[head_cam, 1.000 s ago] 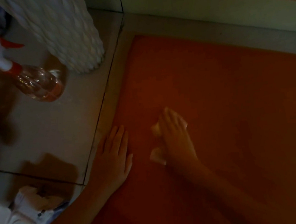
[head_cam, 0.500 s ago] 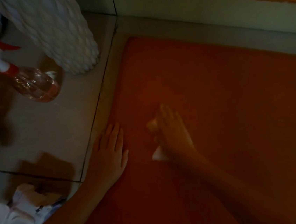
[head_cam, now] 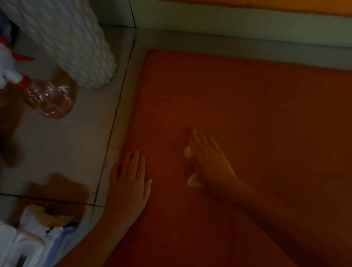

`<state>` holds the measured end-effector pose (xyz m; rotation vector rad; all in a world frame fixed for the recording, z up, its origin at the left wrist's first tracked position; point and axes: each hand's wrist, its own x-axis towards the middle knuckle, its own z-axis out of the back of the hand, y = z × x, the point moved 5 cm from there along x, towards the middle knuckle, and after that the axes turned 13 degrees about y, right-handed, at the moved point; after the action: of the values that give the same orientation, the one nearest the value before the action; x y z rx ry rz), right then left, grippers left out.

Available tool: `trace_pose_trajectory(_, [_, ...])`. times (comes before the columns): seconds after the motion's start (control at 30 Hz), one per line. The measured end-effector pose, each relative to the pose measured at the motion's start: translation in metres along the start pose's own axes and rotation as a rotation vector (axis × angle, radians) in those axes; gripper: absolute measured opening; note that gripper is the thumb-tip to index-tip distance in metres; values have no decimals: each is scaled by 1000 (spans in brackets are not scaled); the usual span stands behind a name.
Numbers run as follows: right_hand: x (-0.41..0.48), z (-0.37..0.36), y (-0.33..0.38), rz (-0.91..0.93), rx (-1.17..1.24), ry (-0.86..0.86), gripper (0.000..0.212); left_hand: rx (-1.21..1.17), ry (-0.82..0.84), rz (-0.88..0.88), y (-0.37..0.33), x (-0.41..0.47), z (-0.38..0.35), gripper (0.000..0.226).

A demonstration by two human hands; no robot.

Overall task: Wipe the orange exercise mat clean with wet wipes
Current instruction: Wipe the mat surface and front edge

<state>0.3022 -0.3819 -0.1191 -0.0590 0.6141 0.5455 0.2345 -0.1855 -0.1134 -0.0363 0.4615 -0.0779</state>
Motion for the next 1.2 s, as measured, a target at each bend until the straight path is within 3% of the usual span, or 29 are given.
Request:
trace_pose_trajectory(0.13, [-34, -20, -25, 85, -168, -8, 109, -23, 52, -13, -1, -16, -6, 75])
trace_pose_trajectory(0.23, [-37, -1, -54, -114, -187, -33, 108, -33, 62, -12, -1, -23, -7, 74])
trace_pose_trajectory(0.33, [-38, -1, -40, -315, 80, -37, 99, -54, 89, 1, -3, -29, -6, 70])
trace_pose_trajectory(0.4, [-42, -10, -8, -226, 252, -66, 79, -44, 107, 1, -4, -32, -5, 74])
trace_pose_trajectory(0.5, [-68, -31, 29, -27, 294, 3, 63, -31, 116, 12, -6, -38, -6, 71])
trace_pose_trajectory(0.57, [-90, -39, 28, -19, 170, 67, 68, -17, 128, 11, -8, -44, -6, 65])
trace_pose_trajectory(0.63, [-113, -45, 16, -62, 63, 154, 86, -25, 145, 2, -11, -51, -5, 62])
trace_pose_trajectory(0.77, [-150, -58, 0, -174, 65, 258, 105, -52, 116, 2, -12, -61, -3, 67])
trace_pose_trajectory(0.9, [-196, -68, 12, 1, -21, 193, 98, -69, 96, -25, -19, -74, 0, 73])
trace_pose_trajectory(1.0, [-198, -59, 0, -62, -26, 60, 74, -86, 65, -13, -21, -77, -5, 64])
trace_pose_trajectory(1.03, [-191, -63, -3, -83, 17, 158, 70, -94, 68, -2, -21, -79, -7, 67])
trace_pose_trajectory(1.1, [-170, -64, 1, -75, 4, 265, 84, -124, 75, -15, -21, -77, -12, 76])
trace_pose_trajectory(1.2, [-149, -55, 35, 37, 176, 218, 79, -159, 65, -96, -22, -73, -11, 79])
